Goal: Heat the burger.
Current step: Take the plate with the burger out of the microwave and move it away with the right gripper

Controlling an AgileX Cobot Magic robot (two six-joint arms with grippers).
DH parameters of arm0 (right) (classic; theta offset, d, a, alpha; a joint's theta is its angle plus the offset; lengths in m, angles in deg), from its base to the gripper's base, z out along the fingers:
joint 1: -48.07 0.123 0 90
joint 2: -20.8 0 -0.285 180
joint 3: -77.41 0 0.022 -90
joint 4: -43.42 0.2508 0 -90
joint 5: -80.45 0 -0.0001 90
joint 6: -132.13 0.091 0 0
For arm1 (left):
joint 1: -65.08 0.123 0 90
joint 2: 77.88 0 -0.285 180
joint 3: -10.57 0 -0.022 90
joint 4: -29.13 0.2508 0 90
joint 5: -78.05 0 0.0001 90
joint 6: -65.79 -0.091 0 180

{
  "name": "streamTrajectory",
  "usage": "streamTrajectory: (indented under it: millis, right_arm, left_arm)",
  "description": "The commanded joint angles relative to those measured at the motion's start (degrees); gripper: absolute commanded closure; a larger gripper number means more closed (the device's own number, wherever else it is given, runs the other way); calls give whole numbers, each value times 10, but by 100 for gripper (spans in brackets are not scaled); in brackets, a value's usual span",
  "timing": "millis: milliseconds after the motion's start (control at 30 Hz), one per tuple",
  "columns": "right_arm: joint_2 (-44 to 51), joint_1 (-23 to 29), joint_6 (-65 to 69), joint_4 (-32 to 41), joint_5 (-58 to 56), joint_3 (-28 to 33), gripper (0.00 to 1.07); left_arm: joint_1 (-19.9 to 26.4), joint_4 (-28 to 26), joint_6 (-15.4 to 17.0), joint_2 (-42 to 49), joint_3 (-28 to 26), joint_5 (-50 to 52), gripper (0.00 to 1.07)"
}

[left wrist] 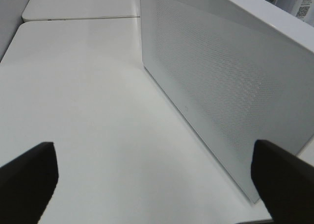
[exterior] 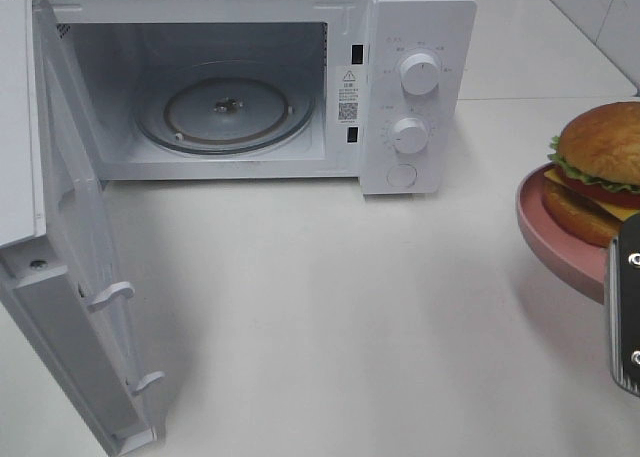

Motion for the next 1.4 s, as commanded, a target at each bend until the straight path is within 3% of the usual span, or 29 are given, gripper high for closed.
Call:
streamTrajectory:
  millis: [33, 400, 900, 1167, 1400]
  right_arm:
    - [9, 3, 43, -34, -5, -5, 107]
    - [-15, 3, 235, -68, -60, -5, 107]
    - [-165, 3, 489, -85, -74, -6, 107]
    - [-239, 3, 619, -104, -70, -34, 107]
    - [-313, 1, 706, -127, -24, -42, 107]
  left_arm:
    - [1, -3, -1, 5, 2, -2, 7]
    - [1, -3, -1, 5, 2, -2, 7]
    - [1, -3, -1, 5, 2, -2, 7]
    - [1, -3, -1, 5, 2, -2, 7]
    - [1, -3, -1, 5, 2, -2, 7]
